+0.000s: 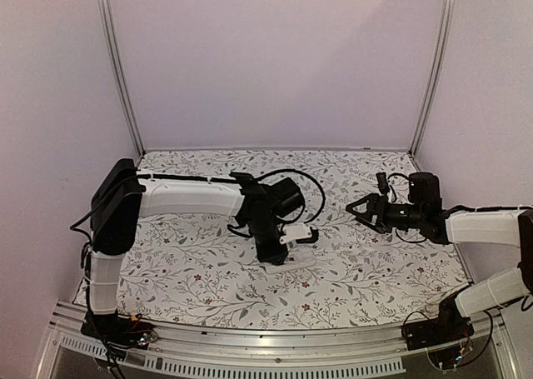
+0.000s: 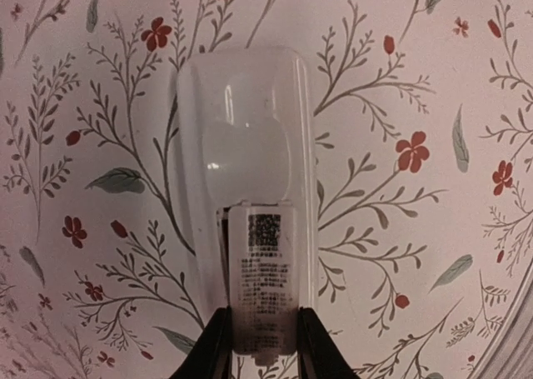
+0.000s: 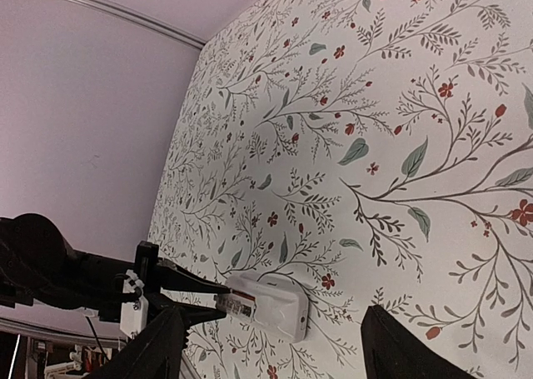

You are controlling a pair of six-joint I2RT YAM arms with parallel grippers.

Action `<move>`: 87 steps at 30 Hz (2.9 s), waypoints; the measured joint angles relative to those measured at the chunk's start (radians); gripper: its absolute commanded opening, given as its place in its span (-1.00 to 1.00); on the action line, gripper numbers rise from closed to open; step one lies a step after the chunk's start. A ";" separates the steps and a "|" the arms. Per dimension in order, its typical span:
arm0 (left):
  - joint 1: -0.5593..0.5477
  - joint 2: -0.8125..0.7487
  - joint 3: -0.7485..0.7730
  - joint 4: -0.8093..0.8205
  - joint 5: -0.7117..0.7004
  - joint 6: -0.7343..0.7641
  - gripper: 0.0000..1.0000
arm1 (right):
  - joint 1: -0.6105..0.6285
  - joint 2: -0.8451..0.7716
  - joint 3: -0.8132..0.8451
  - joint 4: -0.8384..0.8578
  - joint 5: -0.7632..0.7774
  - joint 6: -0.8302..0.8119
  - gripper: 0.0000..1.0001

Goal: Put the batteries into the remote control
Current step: Place the battery cover on the remote control without the battery cover, then press the battery cover on the remote control without the battery cover.

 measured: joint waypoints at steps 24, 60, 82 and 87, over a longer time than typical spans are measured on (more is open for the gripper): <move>0.014 0.010 0.017 -0.023 0.000 -0.030 -0.50 | 0.000 0.009 0.000 0.000 -0.008 -0.006 0.50; 0.039 -0.014 0.056 -0.031 -0.020 -0.071 0.36 | 0.000 0.014 0.000 0.000 -0.025 -0.006 0.52; 0.069 0.013 -0.001 0.013 -0.029 -0.086 0.29 | 0.000 0.014 0.000 0.000 -0.025 -0.006 0.53; 0.067 0.025 -0.003 0.017 -0.038 -0.089 0.26 | 0.000 0.014 0.000 0.000 -0.025 -0.006 0.53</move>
